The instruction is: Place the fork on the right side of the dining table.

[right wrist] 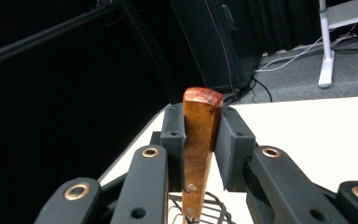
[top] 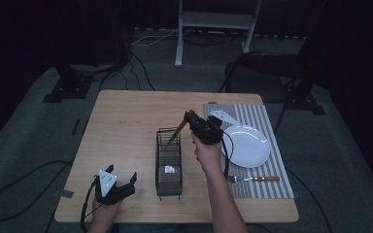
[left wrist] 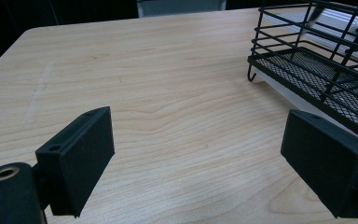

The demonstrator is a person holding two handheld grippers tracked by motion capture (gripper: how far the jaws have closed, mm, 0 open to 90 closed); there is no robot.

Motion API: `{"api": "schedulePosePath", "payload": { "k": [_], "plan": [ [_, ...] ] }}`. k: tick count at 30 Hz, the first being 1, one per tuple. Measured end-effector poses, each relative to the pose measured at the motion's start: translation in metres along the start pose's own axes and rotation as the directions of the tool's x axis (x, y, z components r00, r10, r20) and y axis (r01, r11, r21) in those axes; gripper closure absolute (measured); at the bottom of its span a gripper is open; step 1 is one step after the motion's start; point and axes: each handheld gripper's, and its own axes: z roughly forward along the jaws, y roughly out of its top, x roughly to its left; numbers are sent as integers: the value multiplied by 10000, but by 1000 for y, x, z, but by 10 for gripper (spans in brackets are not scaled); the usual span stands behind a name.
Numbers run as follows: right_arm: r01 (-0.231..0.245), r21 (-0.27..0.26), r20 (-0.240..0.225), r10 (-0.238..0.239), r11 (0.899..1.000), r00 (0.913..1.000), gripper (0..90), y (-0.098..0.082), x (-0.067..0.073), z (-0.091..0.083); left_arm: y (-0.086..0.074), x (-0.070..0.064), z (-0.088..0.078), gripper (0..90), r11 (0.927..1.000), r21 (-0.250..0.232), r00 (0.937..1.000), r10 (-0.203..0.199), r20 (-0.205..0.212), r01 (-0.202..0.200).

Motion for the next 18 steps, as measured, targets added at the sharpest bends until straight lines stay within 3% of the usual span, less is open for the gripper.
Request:
{"api": "schedulePosePath", "payload": {
  "k": [11,14,18],
  "plan": [
    [-528,-806,35,533,9953,9986,749,35,3,-23,0,0,0,95,10000,0,10000,11,1,-11],
    [-760,-1089,-21,762,9911,9971,749,44,1,-29,0,0,0,95,10000,-11,10000,13,-10,-13],
    [-1096,-1632,389,1174,9805,9923,749,59,-9,-38,0,0,0,95,10000,-9,10000,5,-18,-5]
  ]
}}
